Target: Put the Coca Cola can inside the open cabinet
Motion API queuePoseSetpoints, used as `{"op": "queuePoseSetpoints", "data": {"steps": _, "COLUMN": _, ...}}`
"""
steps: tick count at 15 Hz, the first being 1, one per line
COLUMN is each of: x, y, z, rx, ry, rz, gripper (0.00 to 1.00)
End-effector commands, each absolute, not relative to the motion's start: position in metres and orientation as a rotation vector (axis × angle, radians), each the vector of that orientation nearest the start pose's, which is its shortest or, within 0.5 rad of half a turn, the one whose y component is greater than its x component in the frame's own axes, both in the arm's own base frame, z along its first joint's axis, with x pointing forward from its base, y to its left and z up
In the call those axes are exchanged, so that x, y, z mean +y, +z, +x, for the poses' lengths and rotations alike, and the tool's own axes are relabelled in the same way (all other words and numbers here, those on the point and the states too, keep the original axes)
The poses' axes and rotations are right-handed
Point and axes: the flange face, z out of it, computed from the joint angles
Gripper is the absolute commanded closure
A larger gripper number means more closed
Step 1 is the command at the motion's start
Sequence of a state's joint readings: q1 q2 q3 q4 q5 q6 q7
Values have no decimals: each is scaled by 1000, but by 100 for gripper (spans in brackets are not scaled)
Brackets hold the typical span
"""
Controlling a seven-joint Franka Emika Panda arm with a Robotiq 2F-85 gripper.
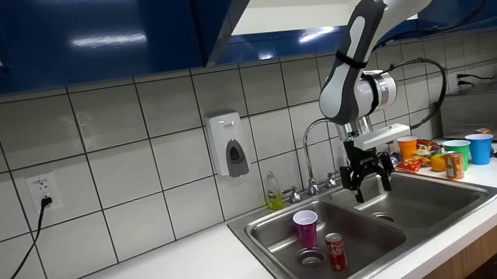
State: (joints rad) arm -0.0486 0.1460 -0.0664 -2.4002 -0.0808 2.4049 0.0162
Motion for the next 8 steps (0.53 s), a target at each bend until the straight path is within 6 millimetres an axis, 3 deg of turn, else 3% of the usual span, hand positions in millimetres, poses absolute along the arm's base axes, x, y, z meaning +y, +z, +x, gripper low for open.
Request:
{"op": "queuePoseSetpoints", "data": {"steps": 1, "x": -54, "y": 223, "z": 495, "rx": 83, "ry": 229, "rz": -3204, "gripper": 0}}
{"op": "queuePoseSetpoints", "data": {"steps": 8, "x": -42, "y": 174, "z": 503, "rx": 40, "ry": 284, "rz": -3202, "gripper": 0}}
